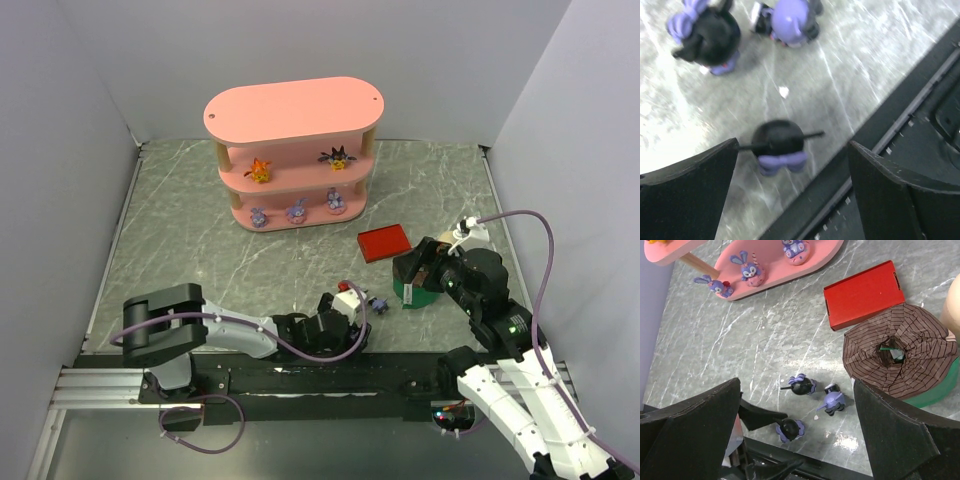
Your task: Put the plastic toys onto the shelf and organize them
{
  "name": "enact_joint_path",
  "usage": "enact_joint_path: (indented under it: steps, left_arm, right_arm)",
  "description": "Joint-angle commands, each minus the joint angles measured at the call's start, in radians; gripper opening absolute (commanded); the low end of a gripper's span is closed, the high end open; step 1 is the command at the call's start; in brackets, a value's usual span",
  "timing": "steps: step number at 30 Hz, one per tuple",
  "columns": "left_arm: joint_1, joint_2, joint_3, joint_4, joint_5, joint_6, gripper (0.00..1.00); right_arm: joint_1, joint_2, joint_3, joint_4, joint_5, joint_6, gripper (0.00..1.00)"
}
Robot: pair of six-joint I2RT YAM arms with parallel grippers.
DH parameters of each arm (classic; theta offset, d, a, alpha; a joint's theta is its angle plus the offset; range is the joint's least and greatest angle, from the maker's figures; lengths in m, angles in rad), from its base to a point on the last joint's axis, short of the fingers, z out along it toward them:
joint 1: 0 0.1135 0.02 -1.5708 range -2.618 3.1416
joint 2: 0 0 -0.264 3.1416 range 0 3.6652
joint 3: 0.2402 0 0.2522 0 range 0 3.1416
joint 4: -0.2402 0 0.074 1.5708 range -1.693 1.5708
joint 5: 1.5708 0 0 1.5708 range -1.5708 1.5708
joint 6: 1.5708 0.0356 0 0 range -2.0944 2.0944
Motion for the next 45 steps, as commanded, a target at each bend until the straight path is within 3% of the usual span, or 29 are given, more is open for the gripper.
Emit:
enact_joint_path:
  steps: [1,10,17,21,25,29,33,36,40,45]
  left_arm:
    - [-0.005,0.038,0.053,0.089,-0.106,0.045,0.92]
    - [-0.005,0.07,0.046,0.122,-0.138,0.056,0.66]
    - [-0.005,0.048,0.049,0.092,-0.164,0.053,0.28]
    - [-0.006,-0.016,0.079,0.008,-0.222,0.05,0.14]
    - [-0.005,-0.103,0.143,-0.173,-0.313,0.025,0.1]
    - [0.004,-0.215,0.227,-0.441,-0.47,-0.033,0.12]
    - [0.07,-0.312,0.36,-0.61,-0.489,-0.074,0.13]
    - [0.148,-0.369,0.465,-0.655,-0.499,-0.006,0.16]
    - [0.366,-0.424,0.605,-0.629,-0.39,0.115,0.2]
    - [0.553,-0.355,0.882,-0.682,-0.301,0.238,0.2]
  right_arm:
    - [-0.004,-0.013,-0.004,0.007,0.023,-0.013,1.0]
    - [-0.005,-0.019,-0.017,0.01,0.031,-0.007,1.0]
    - [-0.005,-0.025,-0.017,0.01,0.041,-0.005,1.0]
    - [-0.005,-0.025,-0.02,0.012,0.043,0.001,1.0]
    - [-0.005,-0.03,-0.023,0.018,0.043,0.002,1.0]
    - [-0.005,-0.036,-0.033,0.024,0.037,0.004,1.0]
    - [-0.005,-0.04,-0.033,0.047,0.037,0.01,1.0]
    - [-0.007,-0.043,-0.03,0.05,0.043,0.01,1.0]
    - [-0.005,-0.054,-0.03,0.052,0.049,0.008,1.0]
    - [-0.005,-0.056,-0.023,0.053,0.044,0.002,1.0]
